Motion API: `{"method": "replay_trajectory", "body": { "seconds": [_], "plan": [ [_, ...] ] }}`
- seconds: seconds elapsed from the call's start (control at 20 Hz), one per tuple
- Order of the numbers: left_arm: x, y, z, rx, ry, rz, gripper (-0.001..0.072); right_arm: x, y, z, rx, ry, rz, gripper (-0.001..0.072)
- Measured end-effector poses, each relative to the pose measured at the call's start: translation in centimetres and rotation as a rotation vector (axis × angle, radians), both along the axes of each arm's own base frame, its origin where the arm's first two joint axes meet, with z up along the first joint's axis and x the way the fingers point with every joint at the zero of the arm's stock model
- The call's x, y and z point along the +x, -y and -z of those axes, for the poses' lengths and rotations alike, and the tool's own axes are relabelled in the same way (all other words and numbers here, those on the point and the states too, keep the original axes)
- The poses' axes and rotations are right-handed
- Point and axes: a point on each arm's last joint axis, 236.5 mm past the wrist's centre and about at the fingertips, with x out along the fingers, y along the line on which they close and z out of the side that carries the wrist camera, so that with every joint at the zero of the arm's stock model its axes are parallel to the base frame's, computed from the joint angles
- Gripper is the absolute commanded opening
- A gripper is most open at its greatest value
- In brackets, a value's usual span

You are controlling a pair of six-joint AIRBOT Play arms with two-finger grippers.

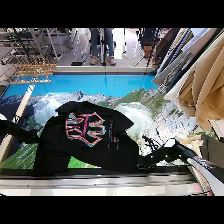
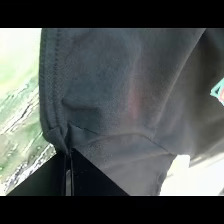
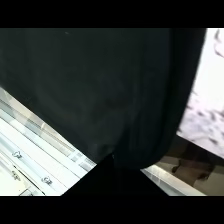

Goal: Fold the clothes and pants, and hang the long-sleeved shirts on hangers.

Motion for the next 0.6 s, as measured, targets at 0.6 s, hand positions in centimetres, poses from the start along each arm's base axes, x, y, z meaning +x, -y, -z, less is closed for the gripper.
{"method": "replay_trajectory", "body": {
  "seconds": [0.6],
  "plan": [
    [6.6, 4.9, -24.2, -0.449, 0.530, -0.090, 0.0009, 10.0, 3.1, -23.8, -0.040, 0.707, -0.026, 0.0014]
  ]
}}
